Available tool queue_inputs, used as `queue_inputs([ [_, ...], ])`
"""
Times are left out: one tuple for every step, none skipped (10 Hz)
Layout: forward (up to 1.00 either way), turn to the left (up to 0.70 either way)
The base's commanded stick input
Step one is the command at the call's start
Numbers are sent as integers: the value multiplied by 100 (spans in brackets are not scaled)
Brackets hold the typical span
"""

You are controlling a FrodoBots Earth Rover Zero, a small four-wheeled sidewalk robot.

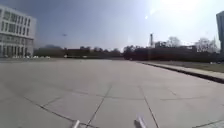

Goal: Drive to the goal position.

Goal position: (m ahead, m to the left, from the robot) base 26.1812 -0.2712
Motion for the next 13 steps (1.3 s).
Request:
queue_inputs([
  [100, 0],
  [100, 0],
  [100, 0],
  [100, 0],
  [100, 0],
  [100, -36],
  [100, -39],
  [100, -37],
  [100, -22],
  [100, 0],
  [100, 0],
  [100, 0],
  [100, -22],
])
